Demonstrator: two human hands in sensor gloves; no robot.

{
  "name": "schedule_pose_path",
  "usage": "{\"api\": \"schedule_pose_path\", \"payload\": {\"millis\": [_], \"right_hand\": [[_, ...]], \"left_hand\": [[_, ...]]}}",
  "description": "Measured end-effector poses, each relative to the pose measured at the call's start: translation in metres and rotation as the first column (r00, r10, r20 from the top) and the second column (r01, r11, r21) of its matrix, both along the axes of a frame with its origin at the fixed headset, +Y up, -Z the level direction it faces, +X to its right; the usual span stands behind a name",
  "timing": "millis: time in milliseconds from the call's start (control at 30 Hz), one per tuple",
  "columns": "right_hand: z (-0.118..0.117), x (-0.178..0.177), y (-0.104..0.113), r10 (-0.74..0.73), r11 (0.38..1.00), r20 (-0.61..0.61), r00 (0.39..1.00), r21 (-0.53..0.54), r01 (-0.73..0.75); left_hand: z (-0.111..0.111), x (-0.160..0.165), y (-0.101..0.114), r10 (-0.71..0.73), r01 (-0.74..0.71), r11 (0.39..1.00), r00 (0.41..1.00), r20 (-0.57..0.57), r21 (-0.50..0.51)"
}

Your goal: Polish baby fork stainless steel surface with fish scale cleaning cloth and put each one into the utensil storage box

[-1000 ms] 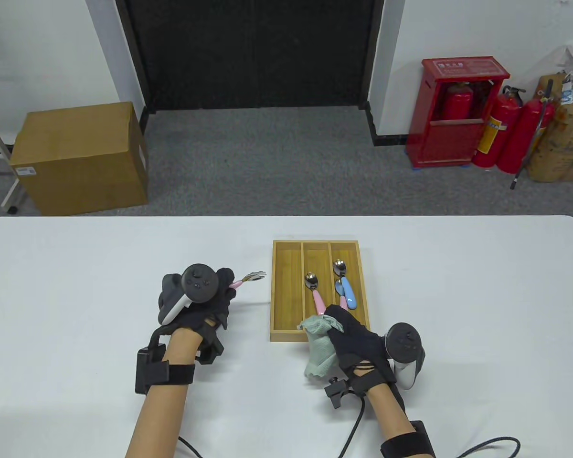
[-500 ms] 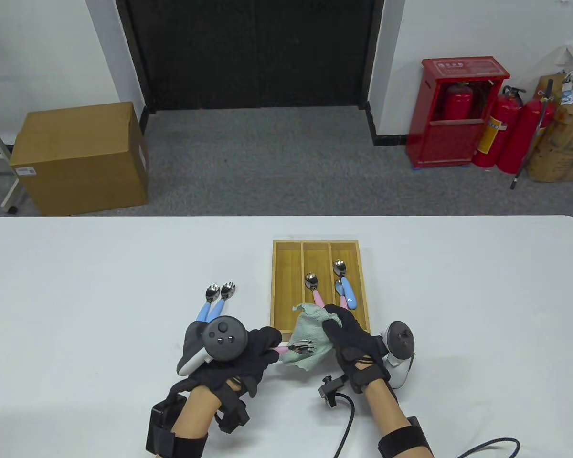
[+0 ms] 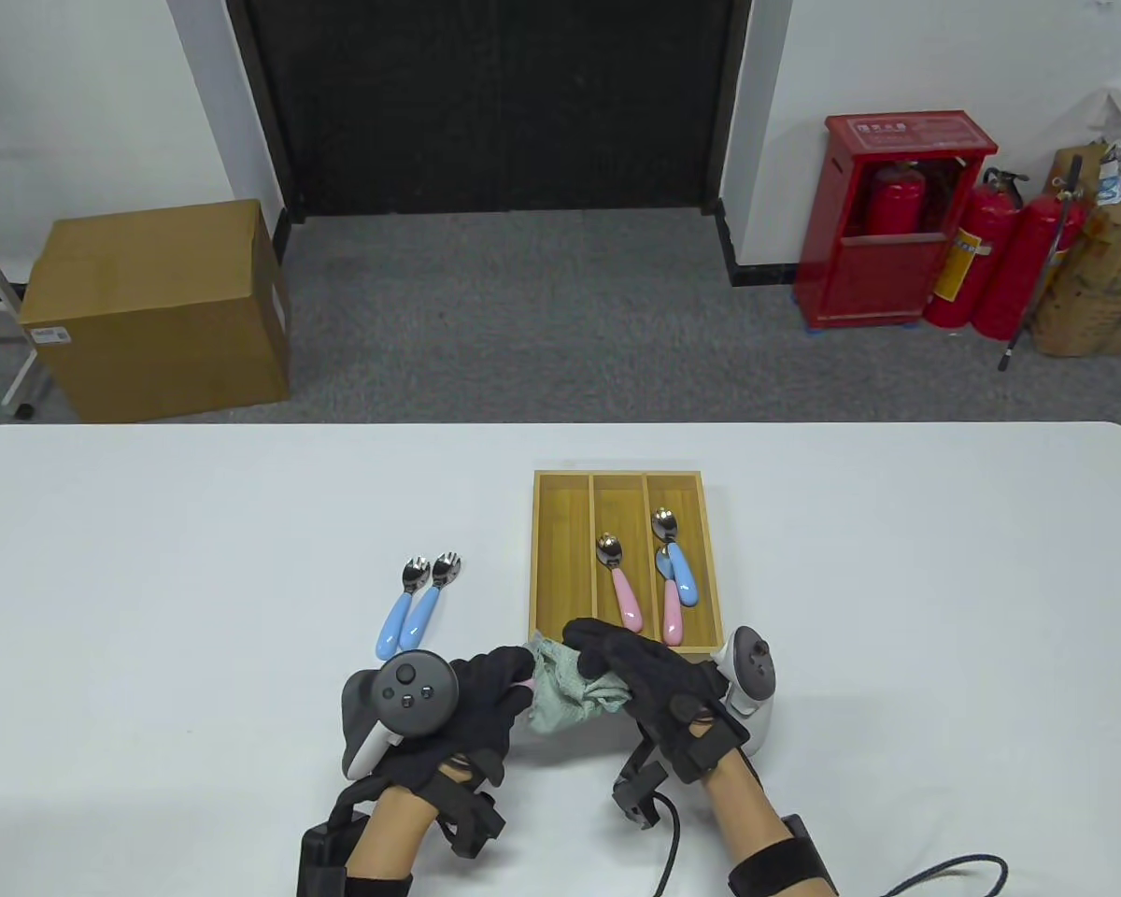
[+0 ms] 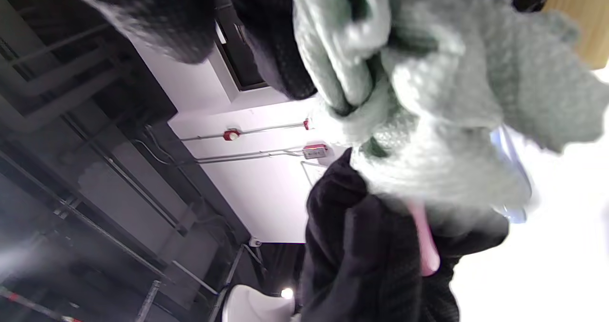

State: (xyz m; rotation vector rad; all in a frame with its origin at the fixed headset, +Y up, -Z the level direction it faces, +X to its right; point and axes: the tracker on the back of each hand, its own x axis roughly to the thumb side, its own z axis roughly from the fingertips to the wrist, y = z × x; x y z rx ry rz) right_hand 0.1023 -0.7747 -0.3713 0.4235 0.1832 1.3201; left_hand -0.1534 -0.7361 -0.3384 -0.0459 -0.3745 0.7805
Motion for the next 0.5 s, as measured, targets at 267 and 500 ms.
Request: {"api": "schedule_pose_path", "payload": {"millis": [267,500], "right_hand": [[0.002,-0.006,0.014,0.28,0.952,-0.03,0.96,0.141,-0.273],[0.003,-0.014,0.016,0.423,0.9,-0.131,0.897,0.18,-0.398]], "left_hand": [[0.008,0.009,0.007,-0.057,0.052,0.993,0.997,0.045,0.103],[0.021,0.025,0.019,-0.211,0.179,0.942,0.974,0.086,0.285]]}}
